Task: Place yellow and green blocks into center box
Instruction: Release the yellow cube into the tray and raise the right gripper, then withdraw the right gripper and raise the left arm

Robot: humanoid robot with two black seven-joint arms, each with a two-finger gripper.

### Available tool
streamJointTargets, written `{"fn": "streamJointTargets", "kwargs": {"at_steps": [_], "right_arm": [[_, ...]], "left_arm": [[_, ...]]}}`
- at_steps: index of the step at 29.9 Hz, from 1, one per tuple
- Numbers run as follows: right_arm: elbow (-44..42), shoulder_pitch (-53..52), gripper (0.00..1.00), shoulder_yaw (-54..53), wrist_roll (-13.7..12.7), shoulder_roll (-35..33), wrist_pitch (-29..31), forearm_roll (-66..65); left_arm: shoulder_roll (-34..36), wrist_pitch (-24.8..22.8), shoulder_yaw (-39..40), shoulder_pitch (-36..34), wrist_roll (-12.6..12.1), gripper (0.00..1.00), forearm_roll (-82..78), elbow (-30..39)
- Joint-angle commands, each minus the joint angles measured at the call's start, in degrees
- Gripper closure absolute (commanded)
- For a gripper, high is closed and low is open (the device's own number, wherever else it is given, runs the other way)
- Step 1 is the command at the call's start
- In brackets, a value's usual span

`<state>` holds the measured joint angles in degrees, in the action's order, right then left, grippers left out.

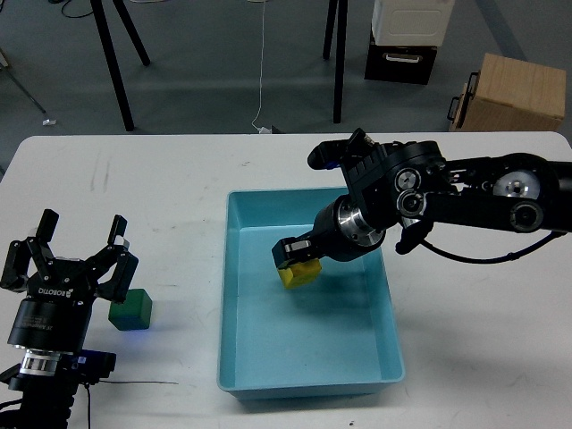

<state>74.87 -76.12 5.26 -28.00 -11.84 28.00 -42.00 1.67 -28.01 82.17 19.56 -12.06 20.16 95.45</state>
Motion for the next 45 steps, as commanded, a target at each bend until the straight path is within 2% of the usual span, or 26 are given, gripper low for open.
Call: {"fn": "streamJointTargets", "kwargs": {"at_steps": [1,6,8,14,19,23,27,31,34,39,45], "right_arm": [[-1.0,1.3,0.62,3.0,0.0,1.6,0.0,-0.1],[-0.9,1.5,0.18,3.9,0.0,1.6,0.0,0.1],[-0.9,1.5,0.04,3.5,0.0,1.6,0.0,0.1],[-2.3,0.5,0.03,-2.3,0.0,0.8,0.0,0.2],[-9.6,-1.5,0.03,-14.2,0.0,-2.2,0.0,3.7],[-13.2,-2.9,0.03,-19.8,0.0,-8.9,0.0,16.0],[-13.6,-0.4,0.03,-25.7,0.0,-18.5,0.0,27.8],[-14.1,8.7,0.03,-34.7,0.0,-25.8,0.0,40.2],[-16.1,18.8,0.02,-45.8,0.0,-28.8,0.0,46.5],[-17.6,36.2,0.01,-65.2,0.1,-28.4,0.0,53.2],[-15.2,50.5,0.01,-78.5,0.2,-23.5,0.0,56.8]], "left_arm": [[0.0,0.0,-0.1,-0.1,0.0,0.00,0.1,-0.4],[0.0,0.0,-0.1,-0.3,-0.1,0.00,0.0,-0.5],[0.0,0.0,-0.1,-0.3,-0.1,0.00,0.0,-0.5],[0.0,0.0,-0.3,-0.3,-0.1,0.00,-0.2,-0.5],[0.0,0.0,-0.4,-0.4,-0.2,0.00,-0.5,-0.5],[0.0,0.0,-0.4,-0.6,-0.2,0.00,-0.5,-0.5],[0.2,0.0,-0.4,-0.8,-0.5,0.00,-0.6,-0.5],[0.4,0.0,-0.5,-1.6,-0.5,0.00,-0.6,-0.6],[0.4,0.0,-0.5,-1.9,-0.6,0.00,-0.6,-1.4],[0.4,0.0,-1.7,-2.9,-0.6,0.00,-0.6,-2.5],[0.4,0.0,-3.0,-4.0,-0.5,0.00,-0.6,-4.3]]}}
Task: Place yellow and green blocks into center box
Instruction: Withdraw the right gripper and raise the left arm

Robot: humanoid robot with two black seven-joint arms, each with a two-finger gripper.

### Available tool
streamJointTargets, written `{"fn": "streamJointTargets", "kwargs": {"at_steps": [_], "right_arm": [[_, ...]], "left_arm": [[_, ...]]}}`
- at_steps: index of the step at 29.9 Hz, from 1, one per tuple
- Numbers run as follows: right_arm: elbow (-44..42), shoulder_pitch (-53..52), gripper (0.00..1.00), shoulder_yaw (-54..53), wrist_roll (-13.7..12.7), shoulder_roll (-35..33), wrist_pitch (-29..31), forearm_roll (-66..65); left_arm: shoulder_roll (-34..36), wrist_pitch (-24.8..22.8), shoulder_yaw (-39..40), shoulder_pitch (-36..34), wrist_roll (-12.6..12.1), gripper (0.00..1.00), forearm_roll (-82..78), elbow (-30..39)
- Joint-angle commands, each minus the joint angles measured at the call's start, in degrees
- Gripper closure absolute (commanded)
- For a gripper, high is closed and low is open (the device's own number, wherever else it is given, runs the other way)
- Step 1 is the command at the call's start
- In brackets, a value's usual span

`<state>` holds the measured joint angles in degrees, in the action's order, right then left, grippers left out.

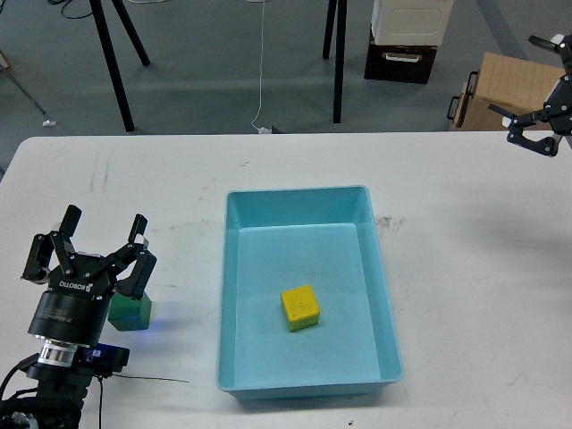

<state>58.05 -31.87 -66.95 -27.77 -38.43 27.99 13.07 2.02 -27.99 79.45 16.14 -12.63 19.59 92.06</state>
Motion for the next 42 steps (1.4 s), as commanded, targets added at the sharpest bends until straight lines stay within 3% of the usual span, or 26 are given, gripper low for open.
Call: {"fn": "streamJointTargets", "kwargs": {"at_steps": [1,7,13,16,21,29,34,39,42], "right_arm": [[2.7,9.0,0.01,-8.6,0.0,4.4,0.0,2.2],[12.4,26.6,0.01,-21.0,0.0,13.5,0.0,2.4],[27.8,46.9,0.01,-27.7,-0.1,25.2,0.0,2.5],[33.3,53.1,0.01,-29.0,-0.2,30.7,0.0,2.5],[35.2,56.9,0.01,-29.3,-0.2,35.8,0.0,2.5],[35.0,57.4,0.01,-30.8,-0.2,35.4,0.0,2.4],[35.1,58.3,0.01,-31.0,-0.2,32.3,0.0,2.3],[35.1,59.0,0.01,-32.9,-0.2,29.6,0.0,2.3],[35.0,59.2,0.01,-34.2,-0.1,29.4,0.0,2.3]], "left_arm": [[0.0,0.0,-0.3,-0.7,0.1,0.00,0.0,-1.0],[0.1,0.0,-0.2,-0.9,0.2,0.00,-0.3,-1.0],[0.2,0.0,0.1,-0.4,0.5,0.00,-0.3,-0.9],[0.2,0.0,0.3,-0.1,0.6,0.00,-0.3,-0.6],[0.3,0.0,0.6,0.0,0.6,0.00,-0.3,-0.3],[1.9,0.0,4.0,-2.7,0.7,0.00,0.4,-1.3],[4.5,0.0,10.4,-7.2,-0.2,0.00,0.0,-6.0],[12.9,0.0,13.8,-20.3,0.6,0.00,0.2,-17.7],[18.4,0.0,14.4,-26.4,0.6,0.00,0.2,-18.9]]}}
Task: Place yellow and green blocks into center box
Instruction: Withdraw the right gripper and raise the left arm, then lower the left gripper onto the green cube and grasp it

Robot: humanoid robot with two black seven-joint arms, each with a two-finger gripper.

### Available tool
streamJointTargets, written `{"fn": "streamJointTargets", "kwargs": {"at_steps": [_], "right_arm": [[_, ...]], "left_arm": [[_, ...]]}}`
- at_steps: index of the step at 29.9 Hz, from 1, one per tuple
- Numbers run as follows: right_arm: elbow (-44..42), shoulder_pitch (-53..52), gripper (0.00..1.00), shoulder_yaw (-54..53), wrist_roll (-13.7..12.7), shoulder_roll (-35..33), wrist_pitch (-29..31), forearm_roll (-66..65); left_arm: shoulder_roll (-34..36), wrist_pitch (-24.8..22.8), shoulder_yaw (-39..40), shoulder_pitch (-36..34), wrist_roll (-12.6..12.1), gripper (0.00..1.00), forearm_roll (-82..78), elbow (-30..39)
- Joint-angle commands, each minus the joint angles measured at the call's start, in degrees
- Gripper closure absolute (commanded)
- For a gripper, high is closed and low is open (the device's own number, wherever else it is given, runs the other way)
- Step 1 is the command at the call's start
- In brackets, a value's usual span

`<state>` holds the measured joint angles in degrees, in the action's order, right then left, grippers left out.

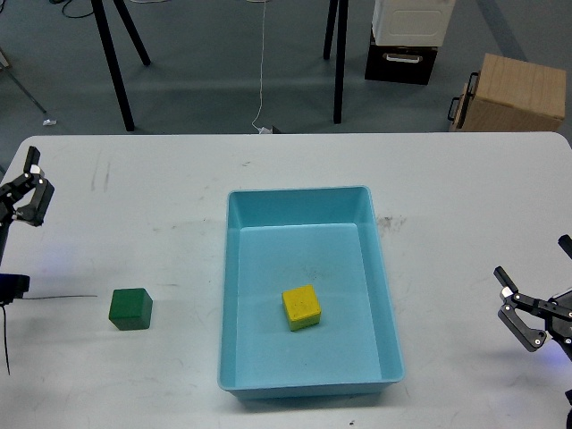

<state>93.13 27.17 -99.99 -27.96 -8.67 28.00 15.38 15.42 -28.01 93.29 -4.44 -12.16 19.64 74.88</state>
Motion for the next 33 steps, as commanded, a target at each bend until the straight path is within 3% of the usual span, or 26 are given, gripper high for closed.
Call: {"fn": "streamJointTargets", "kwargs": {"at_steps": [1,4,7,11,15,22,28,33], "right_arm": [[-0.1,0.2,0.01,-1.3,0.1,-0.4,0.0,0.0],[-0.1,0.3,0.01,-1.3,0.1,0.1,0.0,0.0],[0.0,0.3,0.01,-1.2,0.2,1.0,0.0,0.0],[0.2,0.1,0.01,-1.2,0.2,2.9,0.0,0.0],[0.3,-0.4,0.01,-1.1,0.3,3.1,0.0,0.1],[1.5,-0.4,0.01,-1.0,0.3,3.3,0.0,0.1],[1.2,0.0,0.01,-0.3,0.3,3.2,0.0,0.2],[0.8,0.3,0.01,-0.1,0.3,3.2,0.0,0.2]], "left_arm": [[7.2,0.0,0.2,-7.5,0.1,0.00,0.0,-1.8],[13.7,0.0,-1.2,-12.9,-0.5,0.00,-0.8,-1.6],[21.6,0.0,-7.7,-19.4,-0.1,0.00,-4.2,-1.4],[29.5,0.0,-23.5,-32.0,-0.4,0.00,-10.3,-0.9],[32.6,0.0,-41.9,-46.8,-0.6,0.00,-18.0,0.2],[31.7,0.0,-75.8,-73.9,-1.5,0.00,-26.0,1.3],[23.4,0.0,-108.0,-97.9,-3.0,0.00,-33.2,4.1],[18.8,0.0,-123.8,-104.2,-2.9,0.00,-43.7,8.3]]}}
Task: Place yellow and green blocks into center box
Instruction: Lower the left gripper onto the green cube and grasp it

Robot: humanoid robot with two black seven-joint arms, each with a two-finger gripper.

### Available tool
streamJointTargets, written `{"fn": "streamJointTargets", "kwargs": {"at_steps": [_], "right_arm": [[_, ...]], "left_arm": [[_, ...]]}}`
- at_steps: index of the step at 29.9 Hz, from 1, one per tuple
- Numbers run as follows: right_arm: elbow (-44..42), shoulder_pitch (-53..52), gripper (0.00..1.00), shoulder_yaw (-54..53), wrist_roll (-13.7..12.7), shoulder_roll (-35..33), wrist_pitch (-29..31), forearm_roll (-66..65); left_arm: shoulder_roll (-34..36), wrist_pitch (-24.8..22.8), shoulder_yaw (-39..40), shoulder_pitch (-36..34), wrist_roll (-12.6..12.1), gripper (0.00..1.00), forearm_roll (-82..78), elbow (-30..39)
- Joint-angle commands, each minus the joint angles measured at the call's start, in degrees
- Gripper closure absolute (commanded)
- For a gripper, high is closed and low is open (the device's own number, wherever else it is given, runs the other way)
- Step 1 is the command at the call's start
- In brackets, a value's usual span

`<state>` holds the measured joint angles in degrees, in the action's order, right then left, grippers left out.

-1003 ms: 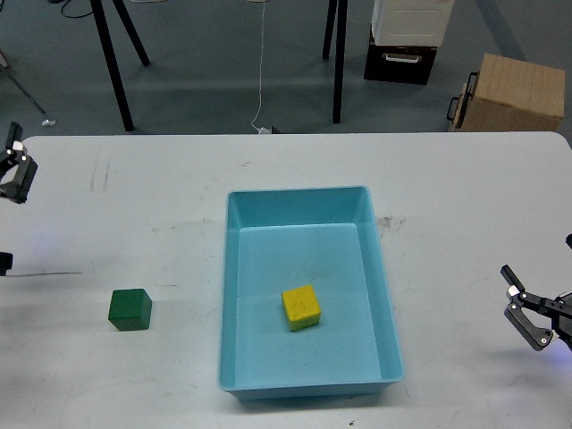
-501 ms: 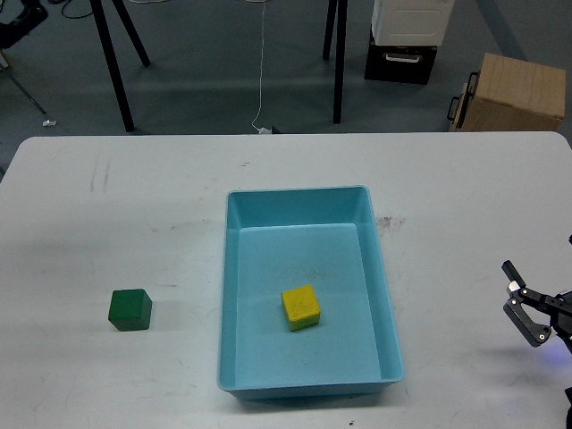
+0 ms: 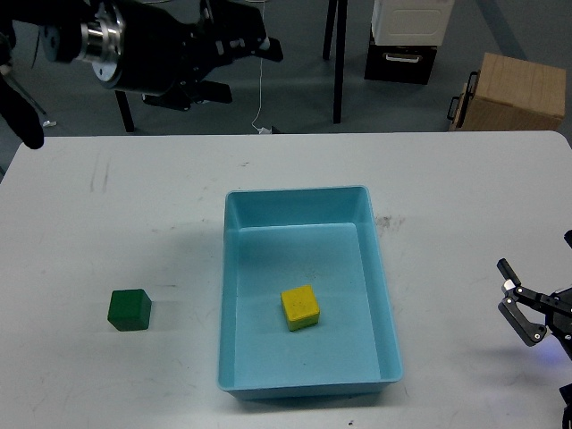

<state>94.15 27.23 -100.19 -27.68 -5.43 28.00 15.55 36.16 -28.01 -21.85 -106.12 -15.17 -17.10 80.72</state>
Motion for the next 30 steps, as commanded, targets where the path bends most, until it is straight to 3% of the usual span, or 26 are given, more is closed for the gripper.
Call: {"fn": "streamJointTargets", "kwargs": {"at_steps": [1,5,11,20,30], "right_arm": [[-0.2,0.3,0.01,0.1,0.0,0.0,0.0,0.0],[-0.5,0.4,0.01,0.6,0.0,-0.1,0.0,-0.1],[-1.3,0.4,0.01,2.6,0.0,0.0,0.0,-0.2],[-1.3,-0.1,0.01,3.9,0.0,0.0,0.0,-0.5],[-1.1,0.8,0.01,3.8,0.0,-0.4,0.0,-0.6]], "left_arm": [[-2.0,0.0,-10.2,-2.4,0.2,0.00,-9.5,3.3],[1.1,0.0,-15.8,1.7,0.4,0.00,-15.9,6.8],[9.4,0.0,-15.2,13.2,0.7,0.00,-23.8,6.9],[15.3,0.0,-0.1,31.6,0.6,0.00,-29.7,5.4],[14.9,0.0,5.7,41.1,0.7,0.00,-33.0,3.1]]}}
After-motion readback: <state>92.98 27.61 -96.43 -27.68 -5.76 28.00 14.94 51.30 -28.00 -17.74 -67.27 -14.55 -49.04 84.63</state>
